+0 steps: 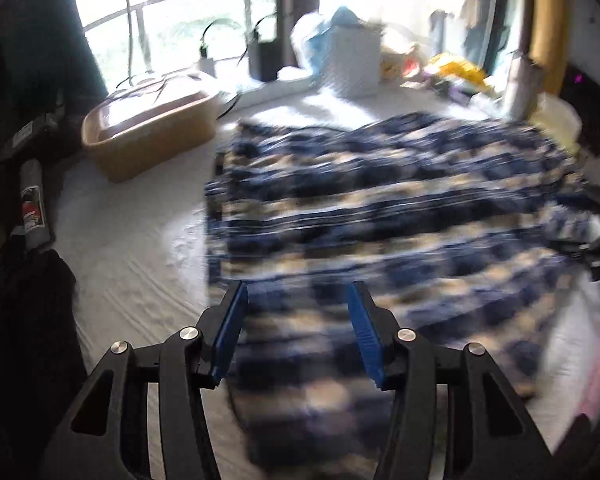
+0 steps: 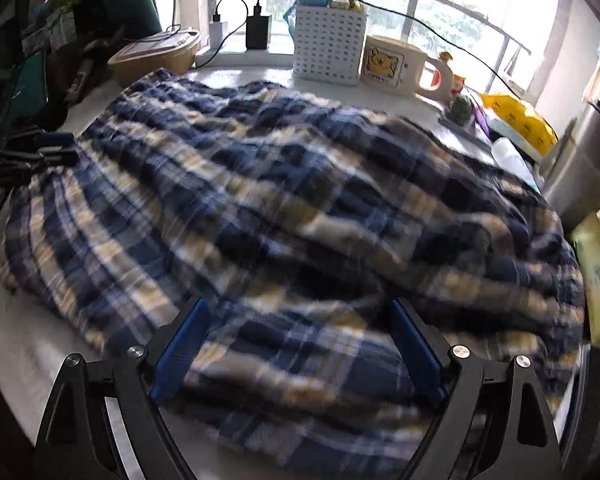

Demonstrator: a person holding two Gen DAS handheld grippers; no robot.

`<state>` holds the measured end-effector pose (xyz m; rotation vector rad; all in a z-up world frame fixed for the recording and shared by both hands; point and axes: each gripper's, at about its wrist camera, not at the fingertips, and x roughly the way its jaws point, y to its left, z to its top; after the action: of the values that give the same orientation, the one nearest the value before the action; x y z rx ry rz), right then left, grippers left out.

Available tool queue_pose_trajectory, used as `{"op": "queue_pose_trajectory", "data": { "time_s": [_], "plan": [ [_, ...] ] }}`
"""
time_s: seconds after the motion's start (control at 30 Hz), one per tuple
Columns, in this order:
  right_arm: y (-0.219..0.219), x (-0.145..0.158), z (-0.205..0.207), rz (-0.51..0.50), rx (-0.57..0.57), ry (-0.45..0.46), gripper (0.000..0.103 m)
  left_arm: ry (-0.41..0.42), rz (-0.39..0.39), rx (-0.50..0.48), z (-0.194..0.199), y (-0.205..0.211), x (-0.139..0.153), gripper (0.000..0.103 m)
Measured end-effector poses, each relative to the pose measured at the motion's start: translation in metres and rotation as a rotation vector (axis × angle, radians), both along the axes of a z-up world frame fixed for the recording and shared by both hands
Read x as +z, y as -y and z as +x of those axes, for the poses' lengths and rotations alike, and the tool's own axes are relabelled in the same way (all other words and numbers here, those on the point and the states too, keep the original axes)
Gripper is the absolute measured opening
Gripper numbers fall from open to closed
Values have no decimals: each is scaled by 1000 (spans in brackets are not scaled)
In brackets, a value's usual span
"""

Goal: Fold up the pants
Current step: 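Sweep both open grippers over the plaid pants to straighten the fold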

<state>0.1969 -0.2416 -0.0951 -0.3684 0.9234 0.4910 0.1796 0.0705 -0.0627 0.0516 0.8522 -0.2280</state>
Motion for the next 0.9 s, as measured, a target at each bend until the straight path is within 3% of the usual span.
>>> {"op": "queue_pose_trajectory", "data": {
  "time_s": [0.13, 0.23, 0.33, 0.53, 0.73, 0.9],
  "plan": [
    [17, 11, -24, 44, -56, 38, 91, 41, -60, -90, -33, 28, 7, 54],
    [40, 22, -40, 121, -156, 73, 91, 20, -29, -170, -48, 55, -7, 57],
    [66, 31, -53, 224, -263, 91, 91, -39, -2, -161, -46, 65, -27, 57],
    [99, 32, -65, 308, -402, 78, 91, -44, 3, -129, -52, 59, -25, 57],
    [110, 42, -70, 348, -435, 118, 92, -47, 2, -128, -65, 54, -25, 57],
    [104, 38, -68, 360, -426, 100, 91, -16, -76, -102, -75, 39, -14, 57]
  ]
}}
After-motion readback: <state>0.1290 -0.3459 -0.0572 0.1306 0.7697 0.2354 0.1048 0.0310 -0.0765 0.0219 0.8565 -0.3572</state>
